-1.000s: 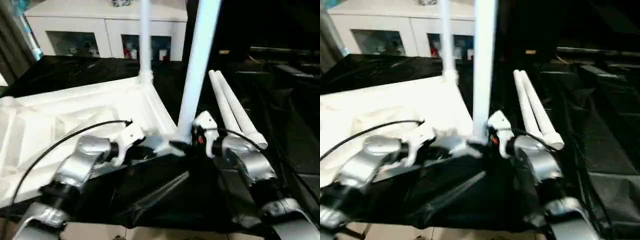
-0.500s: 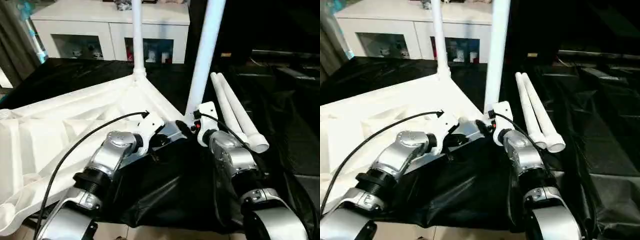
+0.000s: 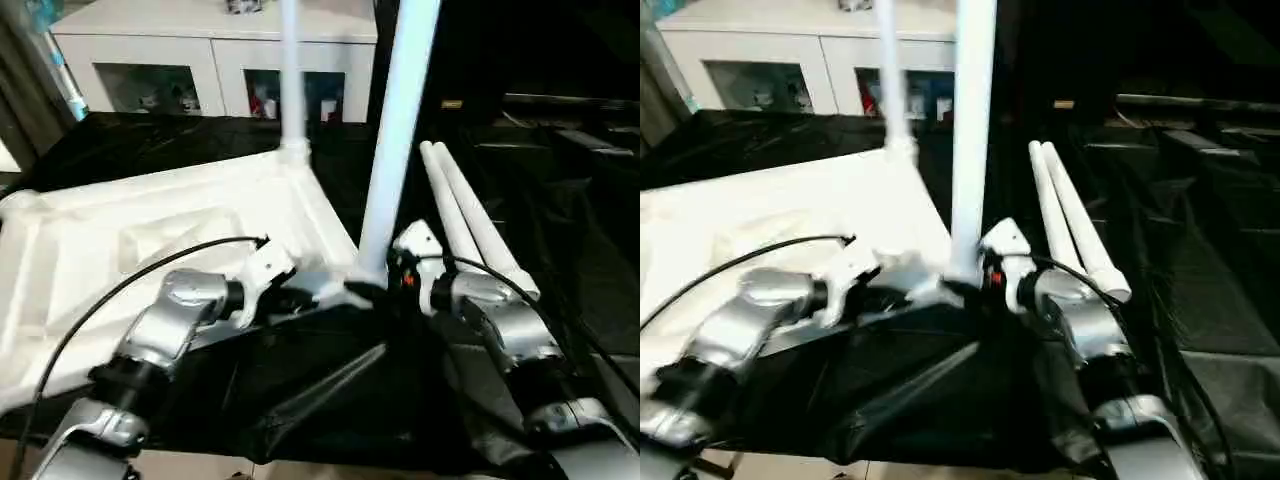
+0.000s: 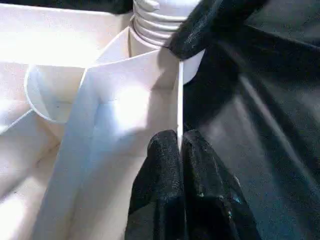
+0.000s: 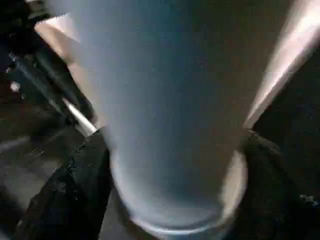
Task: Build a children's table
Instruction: Rotate leg to tighten
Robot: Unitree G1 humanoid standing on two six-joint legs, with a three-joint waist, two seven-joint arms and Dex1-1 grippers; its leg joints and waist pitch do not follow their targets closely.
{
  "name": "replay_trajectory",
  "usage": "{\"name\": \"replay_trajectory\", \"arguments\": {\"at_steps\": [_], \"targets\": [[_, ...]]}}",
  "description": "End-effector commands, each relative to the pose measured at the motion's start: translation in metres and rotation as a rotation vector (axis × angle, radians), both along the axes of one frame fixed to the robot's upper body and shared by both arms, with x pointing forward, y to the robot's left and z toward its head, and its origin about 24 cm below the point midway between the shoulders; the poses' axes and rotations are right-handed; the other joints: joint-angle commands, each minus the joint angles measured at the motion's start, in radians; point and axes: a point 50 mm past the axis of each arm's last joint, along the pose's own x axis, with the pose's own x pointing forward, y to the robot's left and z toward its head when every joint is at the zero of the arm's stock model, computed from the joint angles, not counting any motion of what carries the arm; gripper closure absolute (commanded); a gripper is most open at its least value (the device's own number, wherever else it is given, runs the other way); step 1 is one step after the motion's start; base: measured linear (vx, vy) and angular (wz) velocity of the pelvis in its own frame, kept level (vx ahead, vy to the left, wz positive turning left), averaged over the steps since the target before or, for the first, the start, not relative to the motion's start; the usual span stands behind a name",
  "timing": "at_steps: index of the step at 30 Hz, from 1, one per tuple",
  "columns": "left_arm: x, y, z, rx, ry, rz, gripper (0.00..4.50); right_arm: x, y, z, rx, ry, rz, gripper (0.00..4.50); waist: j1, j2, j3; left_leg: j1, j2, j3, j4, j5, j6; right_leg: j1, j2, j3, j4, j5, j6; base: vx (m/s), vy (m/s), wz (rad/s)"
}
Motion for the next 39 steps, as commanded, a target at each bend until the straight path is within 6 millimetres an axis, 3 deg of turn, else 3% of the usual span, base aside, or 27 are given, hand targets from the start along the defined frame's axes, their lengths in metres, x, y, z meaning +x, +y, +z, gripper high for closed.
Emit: {"name": "replay_trajectory", "arguments": {"at_steps": [1,6,12,15,20,23,24,28,29,36,39], "targets": [[-0.007,-0.006,0.004,-0.042,0.023,-0.093,4.50,-0.004,-0.004,-0.001,-0.009,0.029,0.037,1.19,0.001,-0.011,-0.065,0.001,0.023,0.001,-0.061,-0.234,0.048,0.050,-0.054,0.044,-0.076,-0.260,-0.211,0.000,0.000,0.00],[-0.008,-0.002,0.005,-0.039,0.027,-0.093,4.50,-0.004,-0.003,0.000,-0.008,0.038,0.054,1.48,0.001,-0.013,-0.063,0.004,0.022,-0.001,-0.063,-0.248,0.035,0.049,-0.057,0.044,-0.080,-0.314,-0.200,0.000,0.000,0.00],[-0.005,-0.006,0.005,-0.053,0.008,-0.061,4.50,-0.004,0.003,-0.002,0.010,0.040,0.038,1.71,0.001,-0.016,-0.066,0.003,0.022,-0.001,-0.061,-0.227,0.033,0.050,-0.057,0.044,-0.078,-0.293,-0.199,0.000,0.000,0.00],[0.008,-0.013,0.002,-0.042,-0.035,0.060,4.50,0.006,0.005,-0.012,-0.025,0.029,-0.137,1.73,-0.001,-0.015,-0.065,0.004,0.020,-0.001,-0.062,-0.238,0.022,0.047,-0.057,0.045,-0.081,-0.319,-0.193,0.000,0.000,0.00],[0.025,-0.030,0.001,-0.042,-0.088,0.197,4.50,0.015,0.010,-0.029,-0.044,0.063,-0.395,1.73,-0.008,-0.017,-0.061,0.012,0.015,-0.005,-0.063,-0.301,-0.008,0.042,-0.060,0.042,-0.097,-0.461,-0.144,0.000,0.000,0.00],[0.032,-0.046,0.001,-0.058,-0.102,0.260,4.50,0.015,0.024,-0.036,-0.034,0.094,-0.488,1.74,-0.009,-0.016,-0.061,0.010,0.015,-0.006,-0.064,-0.310,-0.004,0.041,-0.058,0.042,-0.099,-0.460,-0.135,0.000,0.000,0.00],[0.034,-0.051,0.001,-0.061,-0.104,0.276,4.50,0.015,0.028,-0.038,-0.036,0.099,-0.507,1.74,-0.008,-0.011,-0.061,0.015,0.014,-0.006,-0.063,-0.317,-0.006,0.036,-0.058,0.042,-0.101,-0.466,-0.132,0.000,0.000,0.00],[0.036,-0.065,0.002,-0.086,-0.103,0.293,4.50,0.015,0.043,-0.040,-0.037,0.085,-0.518,1.74,-0.007,-0.014,-0.061,0.013,0.014,-0.007,-0.064,-0.333,-0.001,0.037,-0.059,0.041,-0.104,-0.486,-0.120,0.000,0.000,0.00],[0.035,-0.068,0.002,-0.091,-0.102,0.282,4.50,0.015,0.046,-0.039,-0.010,0.096,-0.508,1.18,-0.007,-0.014,-0.062,0.012,0.014,-0.008,-0.065,-0.334,0.001,0.038,-0.060,0.040,-0.104,-0.487,-0.118,0.000,0.000,0.00],[0.028,-0.063,0.001,-0.103,-0.095,0.195,4.50,0.017,0.037,-0.031,0.012,0.065,-0.427,0.61,-0.007,-0.014,-0.063,0.010,0.015,-0.009,-0.067,-0.344,0.011,0.039,-0.060,0.040,-0.105,-0.475,-0.117,0.000,0.000,0.00],[0.023,-0.057,0.000,-0.109,-0.090,0.141,4.50,0.014,0.028,-0.027,-0.003,0.027,-0.338,0.61,-0.003,-0.016,-0.068,0.003,0.018,-0.005,-0.065,-0.289,0.027,0.046,-0.061,0.044,-0.094,-0.377,-0.146,0.000,0.000,0.00]]}}
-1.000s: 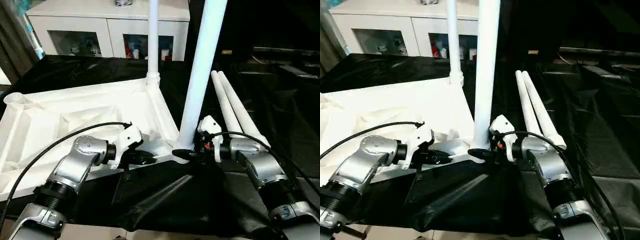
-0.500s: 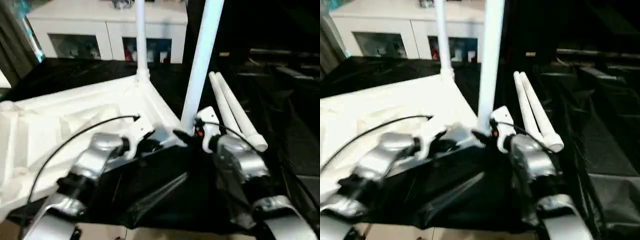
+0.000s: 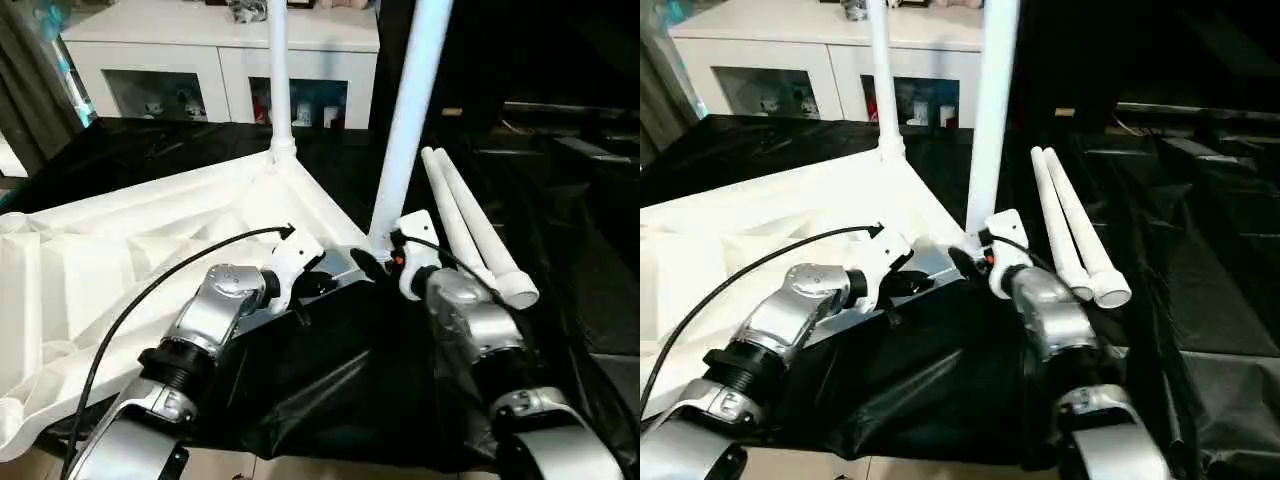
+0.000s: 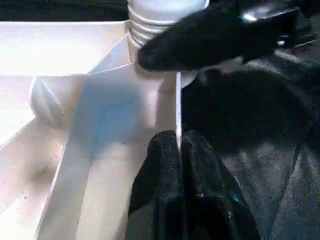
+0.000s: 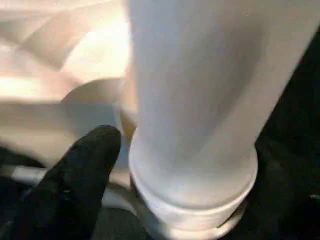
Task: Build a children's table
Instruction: Rotate leg to tighten
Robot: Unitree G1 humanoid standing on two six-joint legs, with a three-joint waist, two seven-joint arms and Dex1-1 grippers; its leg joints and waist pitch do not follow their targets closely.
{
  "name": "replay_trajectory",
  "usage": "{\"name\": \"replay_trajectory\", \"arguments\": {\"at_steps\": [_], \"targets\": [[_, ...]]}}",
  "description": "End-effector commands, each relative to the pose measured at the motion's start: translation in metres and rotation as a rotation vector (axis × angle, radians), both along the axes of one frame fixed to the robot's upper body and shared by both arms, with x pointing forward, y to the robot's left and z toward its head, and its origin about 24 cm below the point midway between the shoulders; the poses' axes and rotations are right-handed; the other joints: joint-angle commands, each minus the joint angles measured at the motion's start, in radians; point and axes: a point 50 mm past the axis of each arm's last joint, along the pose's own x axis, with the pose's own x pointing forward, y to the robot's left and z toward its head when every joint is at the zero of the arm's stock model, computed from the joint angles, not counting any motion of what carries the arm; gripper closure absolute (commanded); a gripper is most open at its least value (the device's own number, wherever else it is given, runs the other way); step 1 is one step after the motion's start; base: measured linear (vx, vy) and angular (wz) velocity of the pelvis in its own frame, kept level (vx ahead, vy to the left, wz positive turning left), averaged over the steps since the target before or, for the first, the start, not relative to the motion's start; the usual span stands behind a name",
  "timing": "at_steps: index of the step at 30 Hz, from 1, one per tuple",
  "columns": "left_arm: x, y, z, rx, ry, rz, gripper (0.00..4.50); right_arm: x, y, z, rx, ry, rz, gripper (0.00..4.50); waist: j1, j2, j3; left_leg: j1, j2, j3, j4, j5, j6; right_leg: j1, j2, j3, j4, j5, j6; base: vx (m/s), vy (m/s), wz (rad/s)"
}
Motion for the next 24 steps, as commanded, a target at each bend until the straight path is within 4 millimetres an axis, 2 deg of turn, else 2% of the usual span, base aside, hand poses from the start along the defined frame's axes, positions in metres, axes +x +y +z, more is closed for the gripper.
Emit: {"name": "replay_trajectory", "arguments": {"at_steps": [1,2,4,8,10,13,15,18,21,24], "targets": [[-0.010,-0.008,0.007,-0.092,-0.018,-0.129,4.50,-0.015,0.005,-0.011,-0.016,0.056,0.165,0.61,0.002,-0.015,-0.060,-0.002,0.019,-0.005,-0.068,-0.280,0.031,0.041,-0.058,0.042,-0.092,-0.360,-0.155,0.000,0.000,0.00],[-0.014,-0.002,0.006,-0.086,-0.006,-0.169,4.50,-0.017,-0.002,-0.009,-0.019,0.051,0.214,0.61,0.007,-0.015,-0.063,-0.003,0.020,-0.004,-0.065,-0.256,0.041,0.046,-0.059,0.042,-0.087,-0.321,-0.165,0.000,0.000,0.00],[-0.018,0.003,0.006,-0.082,0.005,-0.200,4.50,-0.019,-0.006,-0.006,-0.016,0.047,0.253,0.61,0.004,-0.016,-0.063,-0.007,0.019,-0.002,-0.065,-0.234,0.055,0.048,-0.056,0.042,-0.084,-0.292,-0.176,0.000,0.000,0.00],[-0.026,0.017,0.007,-0.068,0.037,-0.267,4.50,-0.024,-0.015,0.004,-0.010,0.032,0.357,0.61,0.007,-0.010,-0.065,-0.005,0.022,0.001,-0.062,-0.183,0.064,0.047,-0.054,0.042,-0.073,-0.206,-0.217,0.000,0.000,0.00],[-0.028,0.024,0.008,-0.058,0.049,-0.289,4.50,-0.027,-0.020,0.007,-0.012,0.030,0.407,0.61,0.007,-0.010,-0.065,-0.005,0.024,0.001,-0.062,-0.184,0.065,0.048,-0.052,0.041,-0.069,-0.177,-0.232,0.000,0.000,0.00],[-0.030,0.030,0.009,-0.054,0.060,-0.303,4.50,-0.030,-0.023,0.010,-0.012,0.042,0.460,0.61,0.008,-0.009,-0.062,-0.003,0.026,0.001,-0.063,-0.208,0.063,0.048,-0.053,0.040,-0.071,-0.198,-0.236,0.000,0.000,0.00],[-0.032,0.034,0.011,-0.052,0.071,-0.314,4.50,-0.032,-0.025,0.011,-0.012,0.054,0.495,0.89,0.008,-0.011,-0.062,-0.004,0.024,0.001,-0.064,-0.218,0.056,0.049,-0.054,0.040,-0.075,-0.232,-0.227,0.000,0.000,0.00],[-0.033,0.035,0.011,-0.051,0.074,-0.317,4.50,-0.033,-0.025,0.011,-0.012,0.059,0.506,1.00,0.007,-0.011,-0.061,-0.003,0.024,0.000,-0.065,-0.224,0.048,0.048,-0.055,0.041,-0.077,-0.259,-0.217,0.000,0.000,0.00],[-0.033,0.035,0.010,-0.053,0.073,-0.309,4.50,-0.034,-0.022,0.010,0.001,0.060,0.505,1.27,0.006,-0.013,-0.062,-0.002,0.024,0.000,-0.065,-0.223,0.044,0.047,-0.055,0.041,-0.077,-0.262,-0.215,0.000,0.000,0.00],[-0.032,0.033,0.009,-0.056,0.066,-0.294,4.50,-0.034,-0.019,0.008,0.012,0.062,0.500,1.32,0.007,-0.013,-0.061,-0.003,0.023,0.000,-0.064,-0.215,0.045,0.048,-0.055,0.042,-0.077,-0.256,-0.213,0.000,0.000,0.00]]}}
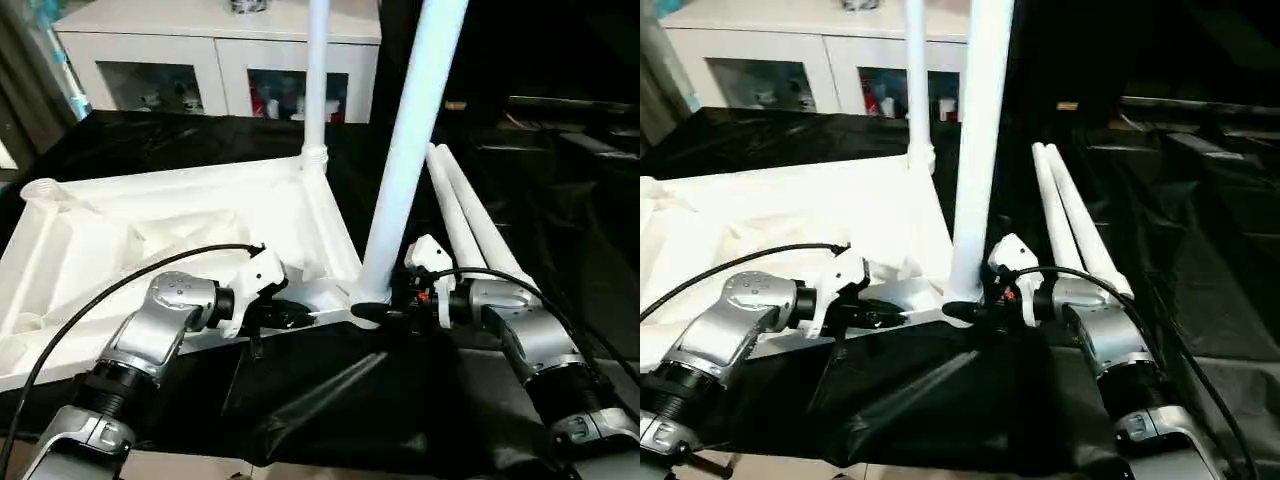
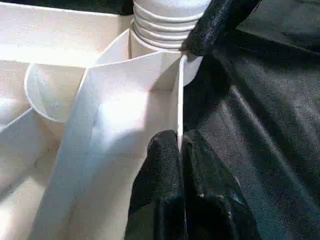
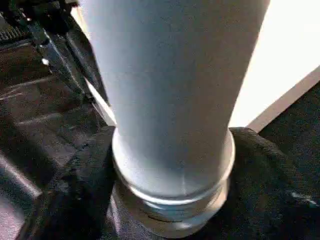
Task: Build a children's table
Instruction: Rotate leg to tighten
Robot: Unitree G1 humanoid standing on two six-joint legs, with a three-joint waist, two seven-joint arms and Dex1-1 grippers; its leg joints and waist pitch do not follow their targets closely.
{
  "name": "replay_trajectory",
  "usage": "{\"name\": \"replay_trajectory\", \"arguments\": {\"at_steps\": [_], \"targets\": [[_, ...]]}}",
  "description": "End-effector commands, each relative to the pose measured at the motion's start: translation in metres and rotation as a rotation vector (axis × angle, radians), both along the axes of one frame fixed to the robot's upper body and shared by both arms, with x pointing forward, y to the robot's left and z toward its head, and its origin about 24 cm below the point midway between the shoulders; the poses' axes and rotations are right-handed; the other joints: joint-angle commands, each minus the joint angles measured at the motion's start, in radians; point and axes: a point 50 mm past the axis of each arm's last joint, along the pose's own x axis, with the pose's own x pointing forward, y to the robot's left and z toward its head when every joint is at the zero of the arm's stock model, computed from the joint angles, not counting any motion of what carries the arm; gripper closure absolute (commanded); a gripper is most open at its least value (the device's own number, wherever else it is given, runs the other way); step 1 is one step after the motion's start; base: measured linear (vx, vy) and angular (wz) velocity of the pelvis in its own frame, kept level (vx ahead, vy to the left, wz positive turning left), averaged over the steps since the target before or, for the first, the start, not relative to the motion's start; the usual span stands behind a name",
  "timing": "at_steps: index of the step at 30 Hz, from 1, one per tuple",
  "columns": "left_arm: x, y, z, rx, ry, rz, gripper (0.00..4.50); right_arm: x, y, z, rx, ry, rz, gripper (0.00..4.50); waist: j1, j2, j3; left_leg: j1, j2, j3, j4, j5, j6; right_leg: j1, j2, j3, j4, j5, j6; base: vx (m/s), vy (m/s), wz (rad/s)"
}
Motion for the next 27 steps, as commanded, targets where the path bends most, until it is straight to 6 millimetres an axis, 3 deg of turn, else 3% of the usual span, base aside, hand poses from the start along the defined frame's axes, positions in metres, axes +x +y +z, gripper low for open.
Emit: {"name": "replay_trajectory", "arguments": {"at_steps": [1,4,6,7,8,11,12,14,19,20,25,26,27], "targets": [[-0.003,-0.010,0.004,-0.048,-0.009,-0.045,4.50,-0.002,0.005,-0.003,0.014,0.022,0.012,1.42,0.003,-0.010,-0.064,0.001,0.022,0.000,-0.057,-0.215,0.045,0.054,-0.056,0.043,-0.076,-0.256,-0.208,0.000,0.000,0.00],[0.006,-0.015,0.002,-0.037,-0.042,0.032,4.50,0.001,0.008,-0.008,0.019,0.023,-0.069,1.68,0.000,-0.011,-0.063,0.003,0.021,-0.001,-0.058,-0.222,0.039,0.052,-0.056,0.043,-0.079,-0.268,-0.206,0.000,0.000,0.00],[0.017,-0.019,0.000,-0.015,-0.074,0.128,4.50,0.011,0.010,-0.017,-0.013,0.014,-0.235,1.74,-0.001,-0.011,-0.061,0.003,0.019,0.001,-0.058,-0.233,0.035,0.049,-0.055,0.044,-0.083,-0.302,-0.195,0.000,0.000,0.00],[0.021,-0.021,0.000,-0.009,-0.082,0.155,4.50,0.014,0.010,-0.020,-0.024,0.014,-0.291,1.74,-0.005,-0.008,-0.056,0.008,0.015,0.000,-0.059,-0.264,0.017,0.043,-0.056,0.041,-0.091,-0.371,-0.182,0.000,0.000,0.00],[0.028,-0.027,0.000,-0.002,-0.104,0.207,4.50,0.016,0.012,-0.027,-0.035,0.032,-0.373,1.76,-0.007,-0.009,-0.059,0.009,0.016,-0.006,-0.061,-0.278,-0.004,0.048,-0.060,0.040,-0.093,-0.419,-0.160,0.000,0.000,0.00],[0.034,-0.035,0.002,-0.012,-0.114,0.252,4.50,0.017,0.018,-0.033,-0.028,0.052,-0.440,1.78,-0.008,-0.010,-0.058,0.012,0.016,-0.005,-0.060,-0.297,0.002,0.044,-0.058,0.042,-0.098,-0.418,-0.153,0.000,0.000,0.00],[0.042,-0.046,0.004,-0.028,-0.130,0.318,4.50,0.019,0.029,-0.038,-0.019,0.071,-0.507,1.78,-0.005,-0.004,-0.061,0.012,0.016,-0.006,-0.060,-0.294,0.001,0.046,-0.060,0.042,-0.094,-0.409,-0.154,0.000,0.000,0.00],[0.047,-0.055,0.006,-0.040,-0.143,0.352,4.50,0.020,0.039,-0.041,-0.021,0.079,-0.552,1.78,-0.008,-0.006,-0.060,0.015,0.014,-0.005,-0.060,-0.303,-0.005,0.042,-0.057,0.041,-0.097,-0.406,-0.156,0.000,0.000,0.00],[0.045,-0.071,0.006,-0.071,-0.138,0.319,4.50,0.025,0.056,-0.039,-0.005,0.075,-0.585,1.78,-0.007,-0.002,-0.063,0.009,0.014,-0.006,-0.061,-0.301,0.008,0.047,-0.059,0.041,-0.095,-0.381,-0.162,0.000,0.000,0.00],[0.044,-0.072,0.005,-0.075,-0.135,0.302,4.50,0.025,0.059,-0.036,0.030,0.089,-0.570,1.22,-0.007,-0.002,-0.063,0.009,0.014,-0.006,-0.062,-0.303,0.010,0.047,-0.059,0.041,-0.096,-0.382,-0.163,0.000,0.000,0.00],[0.035,-0.066,0.001,-0.086,-0.121,0.220,4.50,0.025,0.057,-0.027,0.063,0.061,-0.455,1.02,-0.005,-0.005,-0.066,0.005,0.017,-0.005,-0.062,-0.284,0.023,0.052,-0.059,0.042,-0.090,-0.327,-0.176,0.000,0.000,0.00],[0.033,-0.064,0.001,-0.088,-0.116,0.203,4.50,0.024,0.054,-0.025,0.061,0.052,-0.425,0.73,-0.006,-0.004,-0.066,0.005,0.017,-0.004,-0.061,-0.270,0.027,0.052,-0.058,0.043,-0.087,-0.306,-0.185,0.000,0.000,0.00],[0.031,-0.062,0.000,-0.090,-0.111,0.188,4.50,0.023,0.051,-0.025,0.058,0.045,-0.402,0.73,-0.005,-0.005,-0.066,0.004,0.016,-0.003,-0.059,-0.262,0.033,0.054,-0.059,0.042,-0.087,-0.300,-0.188,0.000,0.000,0.00]]}}
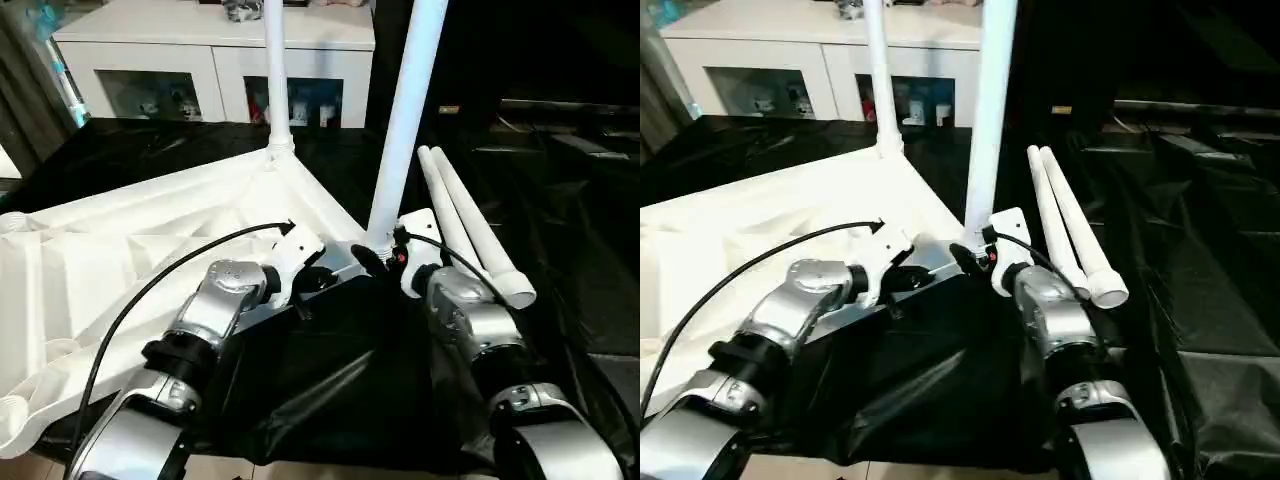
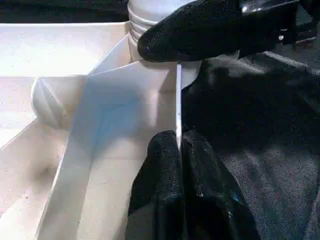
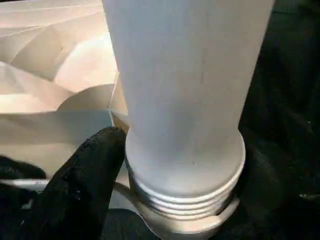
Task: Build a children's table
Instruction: Rotate leg to tighten
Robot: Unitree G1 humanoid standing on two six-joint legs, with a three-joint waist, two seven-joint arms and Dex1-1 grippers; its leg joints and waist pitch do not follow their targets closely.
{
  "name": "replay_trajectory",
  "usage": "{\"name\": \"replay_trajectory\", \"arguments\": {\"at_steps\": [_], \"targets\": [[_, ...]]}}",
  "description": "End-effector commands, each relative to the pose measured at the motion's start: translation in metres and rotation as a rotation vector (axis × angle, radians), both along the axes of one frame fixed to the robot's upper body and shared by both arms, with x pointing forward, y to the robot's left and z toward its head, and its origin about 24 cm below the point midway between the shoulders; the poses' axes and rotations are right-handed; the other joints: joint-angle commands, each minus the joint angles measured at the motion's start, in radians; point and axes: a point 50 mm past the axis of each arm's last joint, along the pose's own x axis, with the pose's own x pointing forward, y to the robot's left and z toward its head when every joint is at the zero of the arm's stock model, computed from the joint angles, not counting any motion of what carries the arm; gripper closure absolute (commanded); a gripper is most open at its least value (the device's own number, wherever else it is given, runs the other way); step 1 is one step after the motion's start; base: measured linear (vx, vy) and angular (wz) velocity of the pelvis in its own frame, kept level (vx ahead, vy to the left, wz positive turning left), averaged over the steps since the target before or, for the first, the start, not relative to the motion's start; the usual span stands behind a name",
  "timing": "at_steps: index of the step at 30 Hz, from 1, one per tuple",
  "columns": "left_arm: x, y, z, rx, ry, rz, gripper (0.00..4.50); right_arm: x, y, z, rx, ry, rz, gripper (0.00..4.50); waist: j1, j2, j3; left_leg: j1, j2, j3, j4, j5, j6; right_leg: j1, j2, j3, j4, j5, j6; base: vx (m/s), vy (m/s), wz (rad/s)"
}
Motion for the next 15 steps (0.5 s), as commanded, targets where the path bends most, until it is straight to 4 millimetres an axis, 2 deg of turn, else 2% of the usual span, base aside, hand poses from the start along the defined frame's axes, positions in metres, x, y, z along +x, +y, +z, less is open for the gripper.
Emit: {"name": "replay_trajectory", "arguments": {"at_steps": [1,4,8,10,11,15], "targets": [[-0.009,-0.012,0.006,-0.098,-0.022,-0.117,4.50,-0.016,0.021,-0.011,0.013,0.056,0.218,0.73,0.004,-0.014,-0.062,-0.004,0.018,-0.003,-0.060,-0.257,0.037,0.051,-0.059,0.041,-0.087,-0.294,-0.190,0.000,0.000,0.00],[-0.017,-0.003,0.004,-0.092,0.000,-0.186,4.50,-0.020,0.009,-0.007,0.005,0.041,0.313,0.73,0.005,-0.015,-0.063,-0.006,0.018,-0.002,-0.059,-0.233,0.052,0.051,-0.059,0.040,-0.087,-0.299,-0.186,0.000,0.000,0.00],[-0.030,0.013,0.002,-0.083,0.048,-0.276,4.50,-0.027,-0.009,0.002,0.001,0.032,0.436,0.73,0.010,-0.012,-0.064,-0.007,0.025,0.000,-0.058,-0.200,0.064,0.050,-0.056,0.042,-0.076,-0.228,-0.215,0.000,0.000,0.00],[-0.031,0.015,0.001,-0.081,0.054,-0.284,4.50,-0.028,-0.011,0.003,-0.002,0.033,0.451,0.73,0.011,-0.012,-0.063,-0.007,0.025,0.001,-0.058,-0.200,0.064,0.050,-0.056,0.041,-0.075,-0.218,-0.221,0.000,0.000,0.00],[-0.037,0.023,0.002,-0.076,0.082,-0.319,4.50,-0.033,-0.018,0.004,-0.018,0.038,0.510,0.73,0.013,-0.012,-0.062,-0.005,0.026,0.000,-0.059,-0.208,0.061,0.050,-0.056,0.040,-0.075,-0.226,-0.223,0.000,0.000,0.00],[-0.042,0.031,0.003,-0.075,0.105,-0.342,4.50,-0.038,-0.026,0.006,-0.025,0.053,0.561,0.73,0.014,-0.012,-0.059,-0.004,0.026,0.001,-0.061,-0.239,0.054,0.048,-0.056,0.041,-0.079,-0.271,-0.214,0.000,0.000,0.00]]}}
